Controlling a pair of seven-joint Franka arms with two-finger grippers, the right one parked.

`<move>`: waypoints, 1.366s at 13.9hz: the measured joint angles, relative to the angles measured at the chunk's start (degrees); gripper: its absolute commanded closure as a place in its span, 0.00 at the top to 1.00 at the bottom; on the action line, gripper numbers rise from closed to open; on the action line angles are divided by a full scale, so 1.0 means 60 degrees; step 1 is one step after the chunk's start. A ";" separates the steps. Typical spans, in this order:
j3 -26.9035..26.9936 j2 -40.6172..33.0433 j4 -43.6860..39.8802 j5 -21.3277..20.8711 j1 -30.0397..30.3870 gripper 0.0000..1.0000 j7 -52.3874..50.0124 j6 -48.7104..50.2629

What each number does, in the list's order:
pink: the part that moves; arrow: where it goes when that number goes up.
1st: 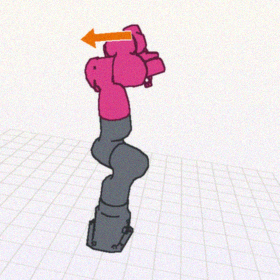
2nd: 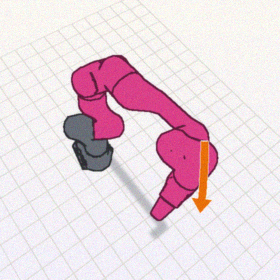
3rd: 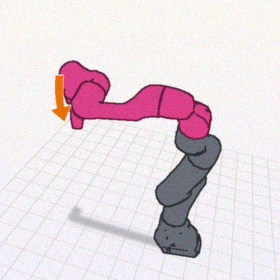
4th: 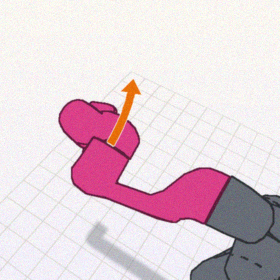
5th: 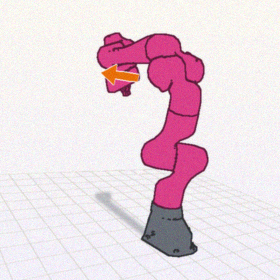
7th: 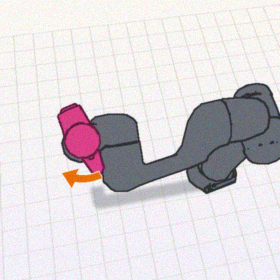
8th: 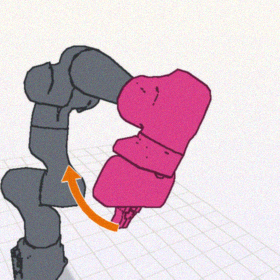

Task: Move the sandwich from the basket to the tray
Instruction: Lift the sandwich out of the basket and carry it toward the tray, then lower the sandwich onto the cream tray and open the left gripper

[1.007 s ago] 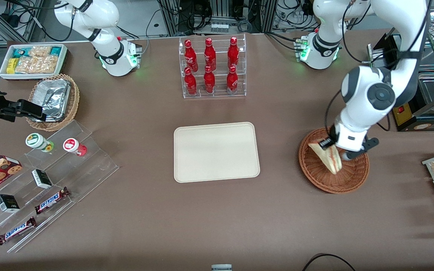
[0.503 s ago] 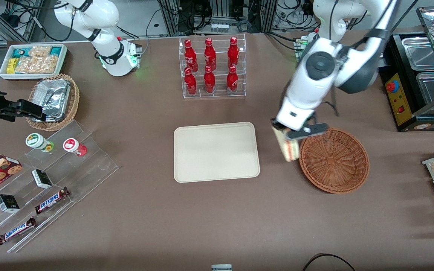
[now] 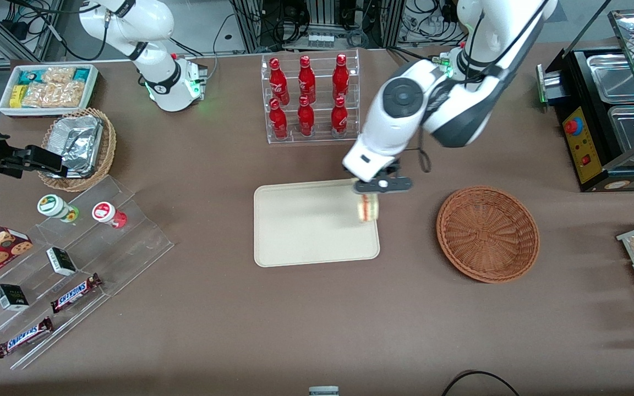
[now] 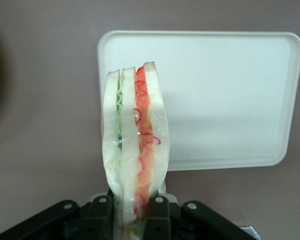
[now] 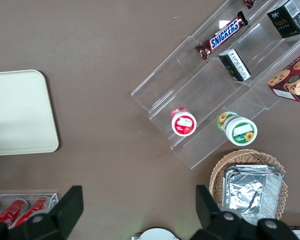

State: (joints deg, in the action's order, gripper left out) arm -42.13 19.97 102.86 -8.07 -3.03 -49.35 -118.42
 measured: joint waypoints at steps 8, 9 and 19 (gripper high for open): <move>0.0025 0.4041 -0.2355 -0.3705 -0.1944 0.23 -0.2423 -0.0078; 0.0025 0.4360 -0.2585 -0.3809 -0.2016 0.23 -0.2426 -0.0162; 0.1093 0.4904 -0.3250 -0.3906 -0.3104 0.84 -0.2426 -0.0858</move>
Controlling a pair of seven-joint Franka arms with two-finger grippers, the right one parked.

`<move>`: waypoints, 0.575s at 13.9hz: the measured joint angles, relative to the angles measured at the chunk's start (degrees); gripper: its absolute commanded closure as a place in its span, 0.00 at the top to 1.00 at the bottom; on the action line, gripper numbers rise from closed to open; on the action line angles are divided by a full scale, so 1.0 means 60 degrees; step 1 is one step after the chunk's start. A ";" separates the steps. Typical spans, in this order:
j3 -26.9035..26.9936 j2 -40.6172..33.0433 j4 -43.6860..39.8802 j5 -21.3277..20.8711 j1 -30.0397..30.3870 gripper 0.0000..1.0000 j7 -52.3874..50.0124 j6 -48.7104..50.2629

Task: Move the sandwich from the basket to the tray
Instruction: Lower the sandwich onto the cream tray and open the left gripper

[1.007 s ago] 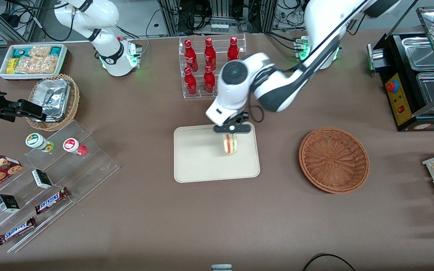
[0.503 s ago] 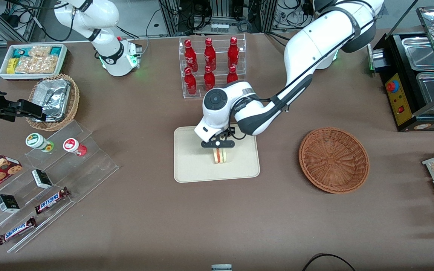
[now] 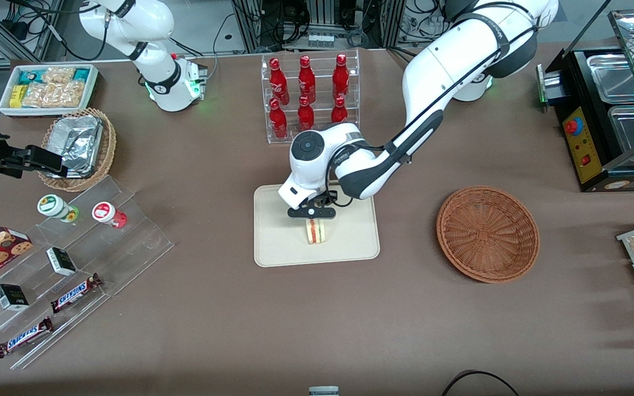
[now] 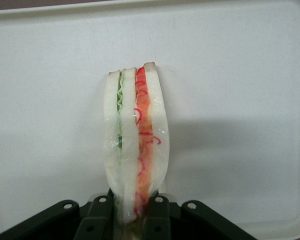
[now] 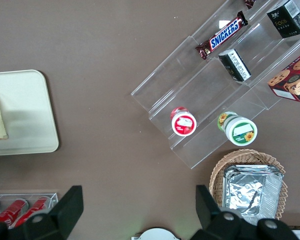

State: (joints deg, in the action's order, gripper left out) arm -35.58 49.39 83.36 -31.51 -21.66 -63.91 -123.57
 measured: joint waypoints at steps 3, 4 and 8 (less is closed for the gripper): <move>0.0031 0.0001 -0.0012 0.0000 0.0000 1.00 0.0002 0.0000; 0.0033 0.0001 -0.0026 0.0000 0.0001 1.00 -0.0001 0.0001; 0.0036 -0.0129 -0.0289 0.0036 0.0043 1.00 -0.0156 0.0172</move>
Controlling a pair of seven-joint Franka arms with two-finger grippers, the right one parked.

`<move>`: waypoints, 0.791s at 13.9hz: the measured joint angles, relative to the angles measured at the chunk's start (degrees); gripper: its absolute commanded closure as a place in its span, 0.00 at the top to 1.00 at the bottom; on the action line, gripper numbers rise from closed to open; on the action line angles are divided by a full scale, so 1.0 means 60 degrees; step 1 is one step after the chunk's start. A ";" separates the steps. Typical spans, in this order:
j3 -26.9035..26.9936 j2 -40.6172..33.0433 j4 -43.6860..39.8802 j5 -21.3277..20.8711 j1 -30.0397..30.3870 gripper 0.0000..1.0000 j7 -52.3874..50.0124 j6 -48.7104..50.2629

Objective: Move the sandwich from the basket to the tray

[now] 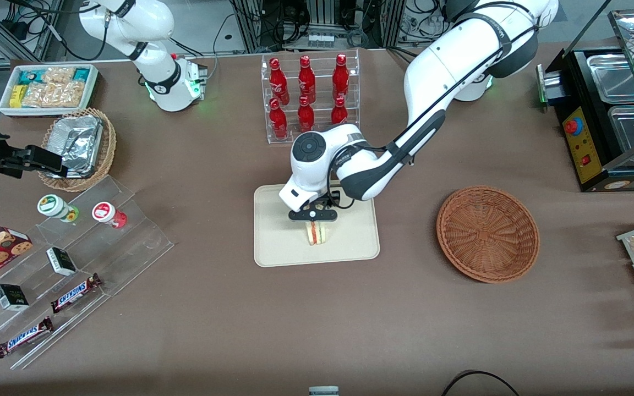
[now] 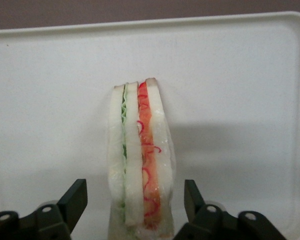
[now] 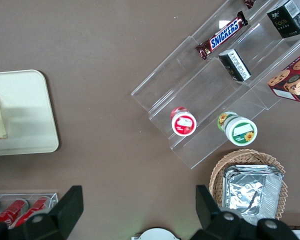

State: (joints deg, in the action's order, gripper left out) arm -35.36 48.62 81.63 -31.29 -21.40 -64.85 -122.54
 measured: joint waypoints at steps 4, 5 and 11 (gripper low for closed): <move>-0.0011 -0.1068 -0.0198 0.0278 0.0321 1.00 -0.0851 0.1747; -0.0017 -0.1387 -0.0196 0.0427 0.0450 1.00 -0.0822 0.2274; -0.0079 -0.3609 0.0499 0.2095 0.2140 1.00 0.0585 0.3453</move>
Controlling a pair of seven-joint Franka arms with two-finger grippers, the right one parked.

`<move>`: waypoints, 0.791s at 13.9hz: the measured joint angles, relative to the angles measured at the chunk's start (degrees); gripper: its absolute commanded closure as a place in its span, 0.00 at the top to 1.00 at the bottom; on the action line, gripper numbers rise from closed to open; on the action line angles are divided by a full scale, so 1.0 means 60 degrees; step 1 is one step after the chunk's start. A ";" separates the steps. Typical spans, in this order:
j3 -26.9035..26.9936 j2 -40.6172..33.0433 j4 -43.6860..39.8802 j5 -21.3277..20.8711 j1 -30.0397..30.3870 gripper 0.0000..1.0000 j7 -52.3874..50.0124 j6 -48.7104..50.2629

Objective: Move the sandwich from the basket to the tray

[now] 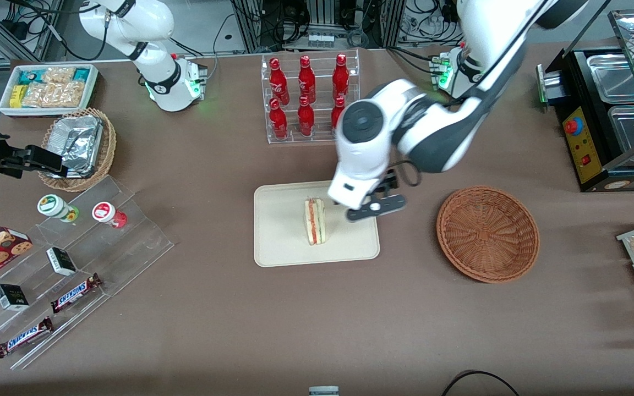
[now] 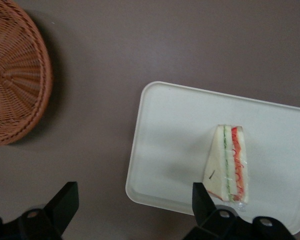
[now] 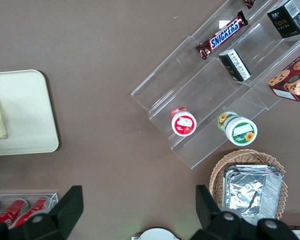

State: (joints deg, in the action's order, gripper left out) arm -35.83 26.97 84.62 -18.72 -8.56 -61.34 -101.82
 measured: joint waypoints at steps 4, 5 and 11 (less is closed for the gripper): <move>0.0014 -0.1732 0.1045 0.1540 0.1604 1.00 0.2054 0.0158; 0.0016 -0.2129 0.1229 0.1893 0.2040 1.00 0.2576 0.0267; 0.0066 -0.3624 0.1517 0.2483 0.3416 1.00 0.4850 0.1713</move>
State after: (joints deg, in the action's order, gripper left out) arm -35.44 5.22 93.72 -3.83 11.93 -32.24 -91.54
